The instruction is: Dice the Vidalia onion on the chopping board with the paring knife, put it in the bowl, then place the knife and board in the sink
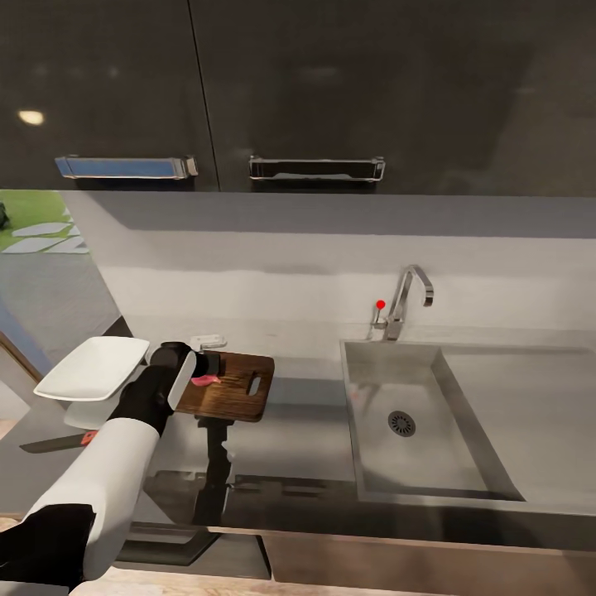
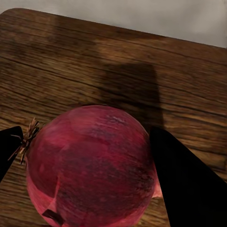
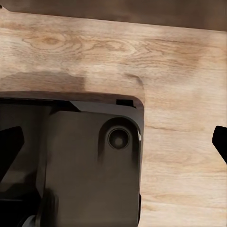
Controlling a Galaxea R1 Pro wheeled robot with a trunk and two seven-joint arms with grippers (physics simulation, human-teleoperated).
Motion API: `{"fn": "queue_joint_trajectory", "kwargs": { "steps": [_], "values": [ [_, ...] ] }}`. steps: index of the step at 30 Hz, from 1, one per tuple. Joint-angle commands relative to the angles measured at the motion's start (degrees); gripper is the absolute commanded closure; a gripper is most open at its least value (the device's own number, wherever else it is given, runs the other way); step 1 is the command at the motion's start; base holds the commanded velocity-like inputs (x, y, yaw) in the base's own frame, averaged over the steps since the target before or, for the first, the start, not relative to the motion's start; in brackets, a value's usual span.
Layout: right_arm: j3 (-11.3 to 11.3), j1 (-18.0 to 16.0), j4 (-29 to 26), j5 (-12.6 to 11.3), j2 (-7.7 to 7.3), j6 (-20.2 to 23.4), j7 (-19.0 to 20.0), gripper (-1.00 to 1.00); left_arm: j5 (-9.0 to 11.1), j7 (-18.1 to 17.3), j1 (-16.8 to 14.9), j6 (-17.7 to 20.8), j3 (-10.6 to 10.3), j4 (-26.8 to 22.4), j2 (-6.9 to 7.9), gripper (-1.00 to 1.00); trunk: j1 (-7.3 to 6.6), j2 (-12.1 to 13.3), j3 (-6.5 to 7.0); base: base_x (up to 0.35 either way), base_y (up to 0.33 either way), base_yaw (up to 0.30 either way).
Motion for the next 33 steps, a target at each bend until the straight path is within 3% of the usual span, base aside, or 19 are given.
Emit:
{"fn": "queue_joint_trajectory", "kwargs": {
  "steps": [1, 2, 23, 33],
  "values": [
    [-0.47, -0.04, 0.02, 0.58, 0.01, -0.2, 0.31, -1.0, 1.38, 0.41, -0.01, 0.13, 0.01, 0.3, -0.02, 1.0, 0.04, -0.08, -0.12, 0.0, 0.0, 0.0],
    [-0.47, -0.04, 0.02, 0.58, 0.01, -0.2, 0.31, -1.0, 1.38, 0.4, -0.01, 0.11, 0.01, 0.27, -0.02, -1.0, 0.04, -0.08, -0.12, 0.0, 0.0, 0.0],
    [-0.47, -0.04, 0.02, 0.58, 0.04, -0.2, 0.31, -1.0, 1.3, 0.56, -0.01, 0.08, 0.0, -0.22, -0.03, -1.0, 0.04, -0.08, -0.12, 0.0, 0.0, 0.0],
    [-0.47, -0.04, 0.02, 0.58, 0.05, -0.18, 0.31, -1.0, 1.31, 0.7, -0.01, 0.56, 0.03, -6.2, -0.03, -1.0, 0.04, -0.08, -0.12, 0.0, 0.0, 0.0]
  ]
}}
